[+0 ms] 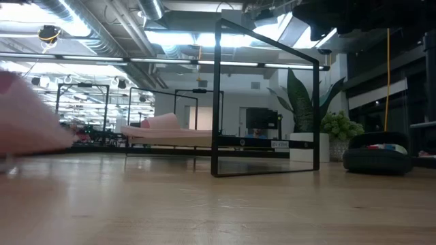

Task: Pick and place slides into the shelf
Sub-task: Put the pink slides on the shelf

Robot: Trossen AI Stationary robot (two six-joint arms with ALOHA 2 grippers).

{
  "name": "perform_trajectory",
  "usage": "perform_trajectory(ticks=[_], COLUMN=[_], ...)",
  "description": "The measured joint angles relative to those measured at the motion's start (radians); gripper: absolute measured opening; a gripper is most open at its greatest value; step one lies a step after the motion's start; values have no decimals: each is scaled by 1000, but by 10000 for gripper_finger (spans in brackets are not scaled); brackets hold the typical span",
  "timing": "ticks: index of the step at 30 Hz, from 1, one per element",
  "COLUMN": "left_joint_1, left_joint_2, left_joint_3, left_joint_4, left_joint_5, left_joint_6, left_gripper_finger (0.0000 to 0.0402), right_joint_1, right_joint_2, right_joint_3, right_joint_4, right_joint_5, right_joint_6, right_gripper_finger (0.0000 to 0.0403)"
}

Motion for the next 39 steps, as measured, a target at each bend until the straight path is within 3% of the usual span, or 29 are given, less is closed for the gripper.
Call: perform_trajectory(ticks=[7, 15, 20, 28, 34, 39], left_joint_1=[74, 201, 284, 398, 488, 540], left_joint_2=[-25, -42, -42, -42, -44, -44], left_joint_3=[34, 36, 36, 36, 36, 36], left_joint_4=[-67, -66, -66, -64, -34, 59], left_joint_5=[-203, -347, -374, -422, -434, -432], left_joint_6=[50, 212, 292, 296, 146, 148], left_gripper_finger=[2, 2, 2, 2, 2, 2], right_joint_1=[0, 1, 2, 2, 2, 2], right_joint_2=[0, 0, 0, 0, 0, 0], right_joint_3=[0, 0, 0, 0, 0, 0], right_joint_4=[8, 10, 10, 9, 9, 9], right_joint_5=[-2, -8, -57, -72, -72, -72], right_joint_6=[-3, 0, -1, -1, -2, -2], right_gripper_finger=[21, 21, 21, 21, 21, 21])
